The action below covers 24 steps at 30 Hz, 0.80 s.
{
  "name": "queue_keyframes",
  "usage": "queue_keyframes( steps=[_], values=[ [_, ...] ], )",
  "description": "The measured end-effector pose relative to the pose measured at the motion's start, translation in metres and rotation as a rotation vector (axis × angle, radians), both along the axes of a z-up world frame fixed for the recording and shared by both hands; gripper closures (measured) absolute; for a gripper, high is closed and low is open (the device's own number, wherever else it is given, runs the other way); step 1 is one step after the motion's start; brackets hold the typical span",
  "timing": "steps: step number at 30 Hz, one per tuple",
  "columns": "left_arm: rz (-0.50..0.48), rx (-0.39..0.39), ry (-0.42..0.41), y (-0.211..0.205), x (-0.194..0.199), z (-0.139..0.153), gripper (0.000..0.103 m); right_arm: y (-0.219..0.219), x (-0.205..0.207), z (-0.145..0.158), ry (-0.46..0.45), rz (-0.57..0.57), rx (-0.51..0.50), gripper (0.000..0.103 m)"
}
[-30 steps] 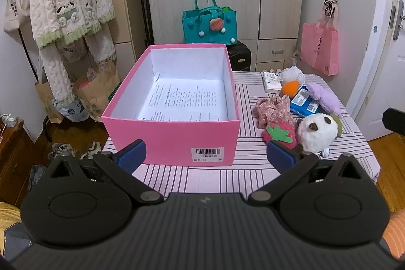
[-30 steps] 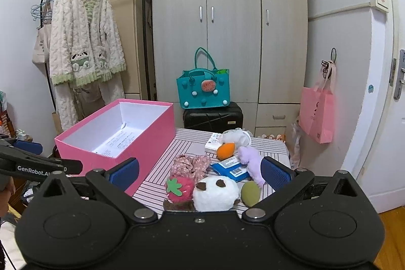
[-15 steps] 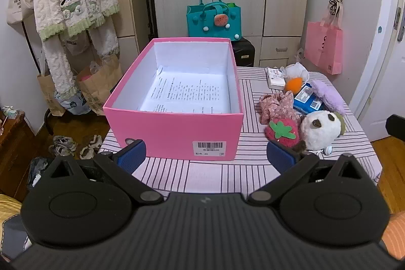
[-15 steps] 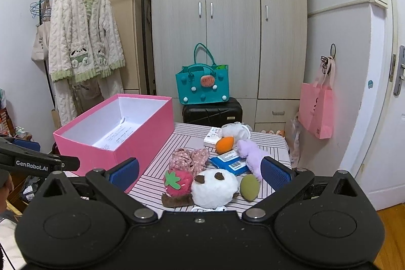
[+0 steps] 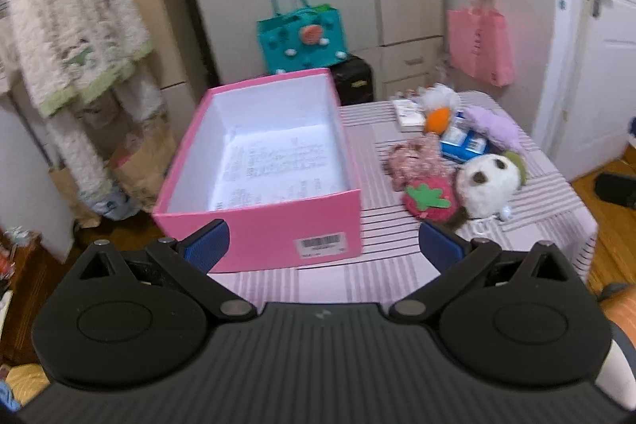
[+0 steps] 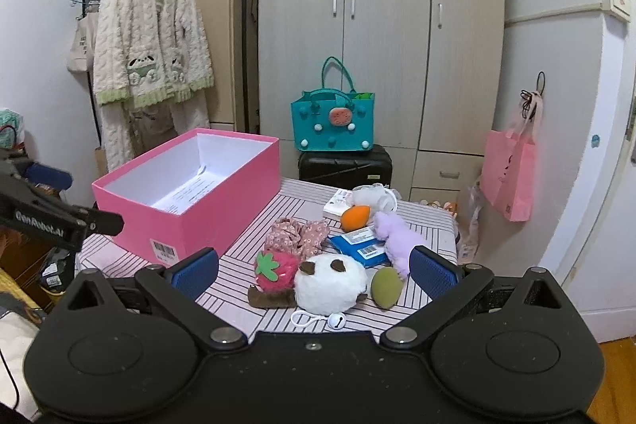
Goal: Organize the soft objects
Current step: 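Move the left tool toward the white plush panda on the table, then close the left gripper on the white plush panda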
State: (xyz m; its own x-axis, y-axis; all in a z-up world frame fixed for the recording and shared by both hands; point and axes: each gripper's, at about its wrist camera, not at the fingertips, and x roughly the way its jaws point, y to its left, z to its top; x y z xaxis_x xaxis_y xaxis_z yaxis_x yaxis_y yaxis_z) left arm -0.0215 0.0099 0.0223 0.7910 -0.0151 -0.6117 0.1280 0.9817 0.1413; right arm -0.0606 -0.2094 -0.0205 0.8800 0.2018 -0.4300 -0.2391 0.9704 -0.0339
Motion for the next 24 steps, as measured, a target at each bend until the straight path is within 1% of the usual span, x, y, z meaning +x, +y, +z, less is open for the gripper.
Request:
queue_keyframes(
  steps=[4, 6, 10, 13, 16, 18, 22, 24],
  values=[
    [-0.085, -0.026, 0.032, -0.008, 0.008, 0.002, 0.000, -0.010, 0.000, -0.012, -0.040, 0.006, -0.004, 0.000],
    [-0.115, -0.039, 0.024, -0.015, 0.010, 0.001, 0.000, -0.016, 0.002, -0.020, -0.053, 0.007, 0.004, 0.000],
    [-0.167, -0.073, 0.016, -0.028, 0.018, -0.005, 0.000, -0.028, 0.011, -0.034, -0.050, -0.001, 0.030, 0.000],
    [-0.205, -0.094, 0.011, -0.042, 0.028, -0.012, 0.000, -0.028, 0.018, -0.048, -0.067, 0.004, -0.005, 0.000],
    [-0.245, -0.150, 0.038, -0.049, 0.041, -0.020, 0.000, -0.028, 0.027, -0.063, -0.096, 0.006, -0.047, 0.000],
    [-0.265, -0.173, 0.053, -0.056, 0.051, -0.027, 0.002, -0.029, 0.035, -0.073, -0.101, 0.016, -0.050, 0.000],
    [-0.309, -0.151, 0.056, -0.077, 0.065, -0.039, 0.003, -0.035, 0.055, -0.092, -0.084, 0.028, 0.013, 0.000],
    [-0.355, -0.139, 0.057, -0.087, 0.070, -0.043, 0.003, -0.036, 0.065, -0.101, -0.057, 0.037, 0.045, 0.000]
  ],
)
